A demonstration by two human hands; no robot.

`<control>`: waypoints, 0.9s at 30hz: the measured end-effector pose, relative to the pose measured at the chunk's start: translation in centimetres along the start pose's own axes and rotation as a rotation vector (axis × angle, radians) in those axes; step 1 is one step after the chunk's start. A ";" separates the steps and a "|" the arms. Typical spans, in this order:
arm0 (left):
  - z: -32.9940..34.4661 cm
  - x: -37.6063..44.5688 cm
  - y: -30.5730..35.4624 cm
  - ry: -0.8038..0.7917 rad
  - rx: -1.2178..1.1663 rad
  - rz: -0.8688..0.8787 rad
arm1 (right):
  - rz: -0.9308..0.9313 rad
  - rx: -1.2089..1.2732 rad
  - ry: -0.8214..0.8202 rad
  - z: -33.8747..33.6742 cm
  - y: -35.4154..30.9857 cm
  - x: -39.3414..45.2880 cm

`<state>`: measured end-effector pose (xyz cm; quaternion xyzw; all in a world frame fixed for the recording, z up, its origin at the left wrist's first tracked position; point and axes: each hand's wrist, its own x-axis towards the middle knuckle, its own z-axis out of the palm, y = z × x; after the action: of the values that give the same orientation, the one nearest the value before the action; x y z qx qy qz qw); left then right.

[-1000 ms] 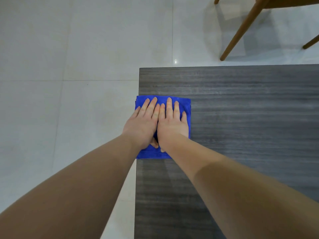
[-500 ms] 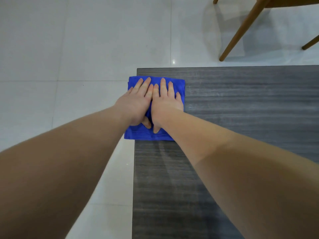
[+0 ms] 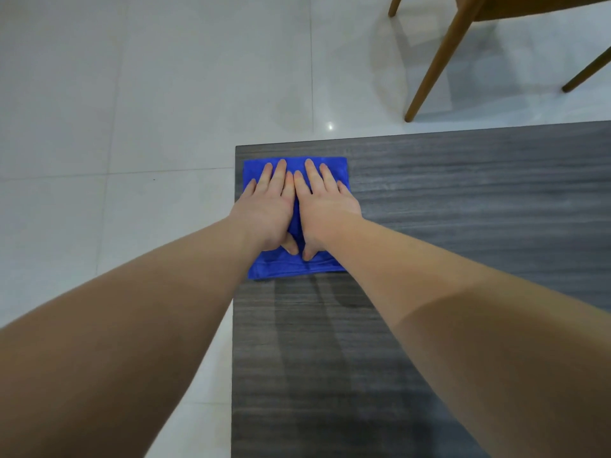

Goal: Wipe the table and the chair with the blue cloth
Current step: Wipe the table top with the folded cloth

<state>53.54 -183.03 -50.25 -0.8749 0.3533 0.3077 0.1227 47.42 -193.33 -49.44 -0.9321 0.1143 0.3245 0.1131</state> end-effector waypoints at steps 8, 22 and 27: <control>-1.3 0.8 7.0 -0.008 0.010 -0.023 | -0.026 -0.032 0.037 0.4 6.8 -1.8; -4.0 4.4 20.6 -0.012 -0.034 0.019 | 0.015 -0.021 0.055 0.3 20.6 -5.4; -4.7 5.6 27.8 -0.022 -0.011 0.041 | 0.053 -0.027 0.037 0.6 27.3 -7.9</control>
<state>39.50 -208.15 -50.01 -0.8646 0.3681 0.3218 0.1156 33.26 -217.95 -48.63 -0.9360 0.1367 0.3117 0.0897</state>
